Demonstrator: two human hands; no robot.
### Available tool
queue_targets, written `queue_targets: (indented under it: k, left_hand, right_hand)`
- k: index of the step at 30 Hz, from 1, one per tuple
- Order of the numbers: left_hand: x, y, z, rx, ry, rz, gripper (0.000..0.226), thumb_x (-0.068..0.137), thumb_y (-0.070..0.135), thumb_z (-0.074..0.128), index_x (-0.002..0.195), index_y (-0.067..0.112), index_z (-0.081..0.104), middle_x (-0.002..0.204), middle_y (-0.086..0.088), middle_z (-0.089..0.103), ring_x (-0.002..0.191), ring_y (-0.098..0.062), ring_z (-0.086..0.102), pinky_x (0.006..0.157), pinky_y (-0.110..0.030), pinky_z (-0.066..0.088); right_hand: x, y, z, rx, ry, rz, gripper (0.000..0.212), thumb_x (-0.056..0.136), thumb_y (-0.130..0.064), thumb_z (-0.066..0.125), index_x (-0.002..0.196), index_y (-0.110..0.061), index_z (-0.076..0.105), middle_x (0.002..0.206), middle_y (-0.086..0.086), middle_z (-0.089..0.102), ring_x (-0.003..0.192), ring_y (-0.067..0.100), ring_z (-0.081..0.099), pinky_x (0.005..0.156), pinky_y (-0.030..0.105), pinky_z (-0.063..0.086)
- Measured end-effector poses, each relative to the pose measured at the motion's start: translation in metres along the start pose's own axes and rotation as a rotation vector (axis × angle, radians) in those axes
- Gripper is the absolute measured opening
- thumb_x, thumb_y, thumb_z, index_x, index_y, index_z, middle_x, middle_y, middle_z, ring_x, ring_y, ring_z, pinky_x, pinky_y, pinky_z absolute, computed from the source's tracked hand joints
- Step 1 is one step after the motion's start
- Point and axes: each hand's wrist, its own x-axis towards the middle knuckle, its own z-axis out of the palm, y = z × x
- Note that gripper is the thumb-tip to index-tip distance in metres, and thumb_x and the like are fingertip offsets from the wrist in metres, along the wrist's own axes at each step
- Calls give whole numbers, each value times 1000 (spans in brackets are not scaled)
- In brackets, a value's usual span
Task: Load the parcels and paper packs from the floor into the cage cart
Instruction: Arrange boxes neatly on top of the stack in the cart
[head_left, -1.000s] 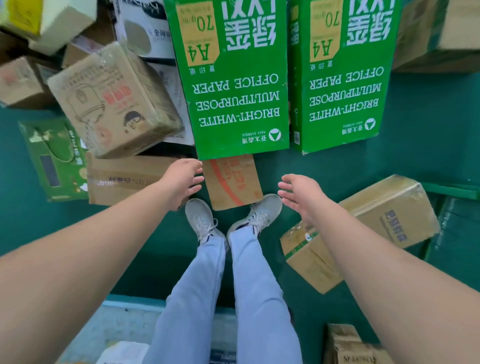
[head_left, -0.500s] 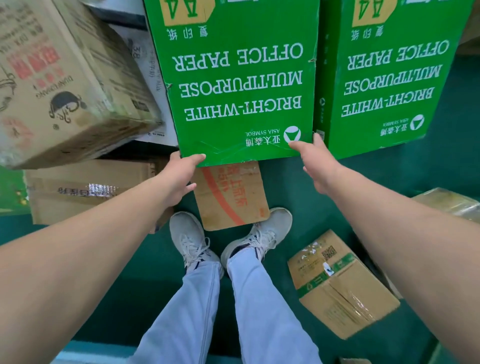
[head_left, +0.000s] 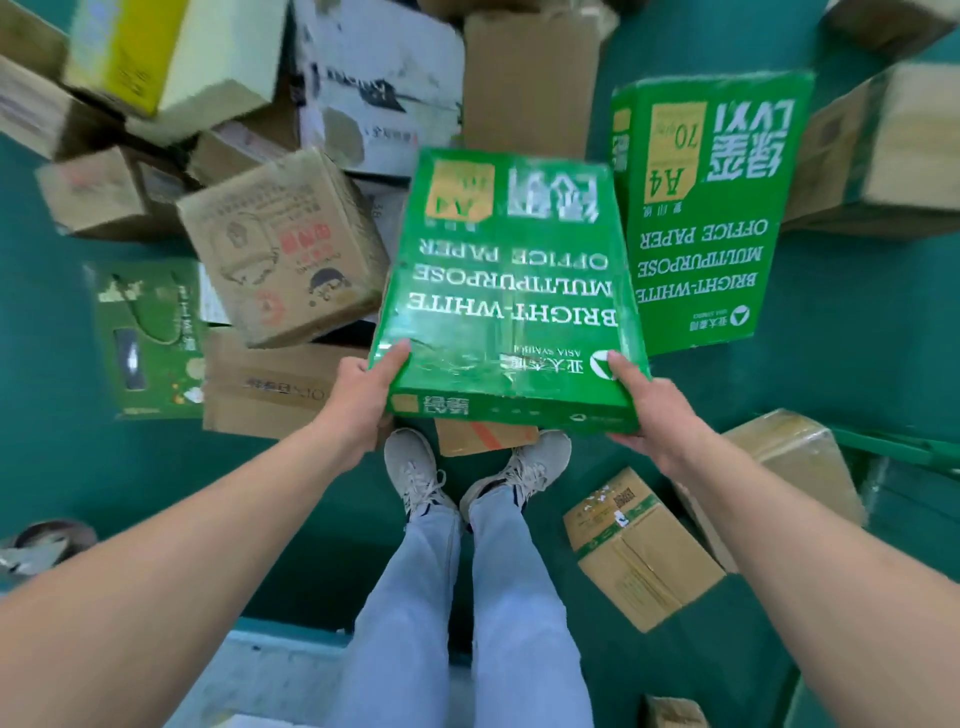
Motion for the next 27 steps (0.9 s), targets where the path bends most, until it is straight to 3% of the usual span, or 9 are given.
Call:
queue_targets:
  k: [2, 3, 6, 10, 14, 17, 21, 23, 27]
  left_hand:
    - [-45, 20, -15, 4, -51, -30, 85, 78, 63, 78, 134, 6, 49, 119, -15, 71, 82, -24, 71, 58, -37, 59]
    - [-63, 27, -22, 20, -76, -50, 94, 69, 68, 79, 135, 7, 51, 116, -14, 73, 82, -25, 73, 57, -36, 59]
    - [-125, 39, -52, 33, -106, -26, 109, 51, 75, 81, 134, 10, 53, 111, -13, 75, 89, -31, 77, 74, -56, 63]
    - [-209, 49, -87, 0, -116, 14, 108, 50, 74, 82, 133, 12, 53, 113, -11, 74, 92, -31, 76, 80, -57, 62]
    - [-293, 50, -113, -40, -71, 60, 90, 66, 69, 79, 130, 11, 54, 112, -9, 75, 94, -25, 75, 65, -35, 60]
    - [-348, 42, -129, -105, -18, 93, 80, 76, 62, 77, 132, 9, 54, 113, -10, 74, 90, -23, 74, 56, -30, 55]
    - [-405, 20, -148, -285, 54, 141, 42, 94, 45, 70, 123, 15, 63, 115, -7, 75, 95, -22, 71, 80, -38, 58]
    - [-430, -4, -160, -396, 66, 152, 57, 83, 58, 76, 127, 25, 65, 122, -3, 73, 108, -24, 69, 96, -46, 55]
    - [-427, -69, -184, -569, 177, 148, 103, 47, 78, 87, 130, 22, 62, 127, -5, 70, 113, -29, 69, 90, -49, 59]
  right_hand:
    - [-53, -9, -5, 21, 10, 58, 64, 84, -64, 73, 121, -12, 62, 115, 11, 73, 103, 28, 71, 93, 47, 59]
    - [-77, -10, -7, 32, 11, 92, 62, 86, -61, 73, 122, -12, 60, 116, 11, 72, 104, 29, 70, 92, 46, 59]
    - [-163, -14, -12, 61, 38, 140, 65, 85, -60, 74, 127, -14, 55, 118, 12, 69, 102, 30, 69, 78, 42, 61]
    - [-267, -16, -13, 116, 42, 110, 52, 90, -56, 71, 120, -15, 59, 114, 11, 70, 104, 29, 67, 97, 49, 56]
    - [-341, -18, -15, 118, 17, 61, 44, 91, -53, 71, 110, -15, 61, 109, 12, 71, 102, 29, 66, 98, 47, 54]
    - [-387, -28, -15, 91, -42, -5, 46, 90, -52, 72, 115, -15, 61, 108, 12, 72, 98, 27, 69, 82, 40, 56]
    - [-428, -47, -10, 50, -151, -66, 46, 90, -51, 72, 120, -17, 62, 113, 12, 73, 98, 28, 72, 71, 37, 58]
    - [-444, -54, -6, -24, -200, -105, 48, 89, -52, 74, 120, -17, 62, 113, 12, 74, 102, 30, 72, 78, 41, 61]
    - [-465, -64, 16, -203, -293, -184, 51, 87, -51, 76, 121, -16, 64, 111, 10, 77, 103, 29, 74, 83, 43, 62]
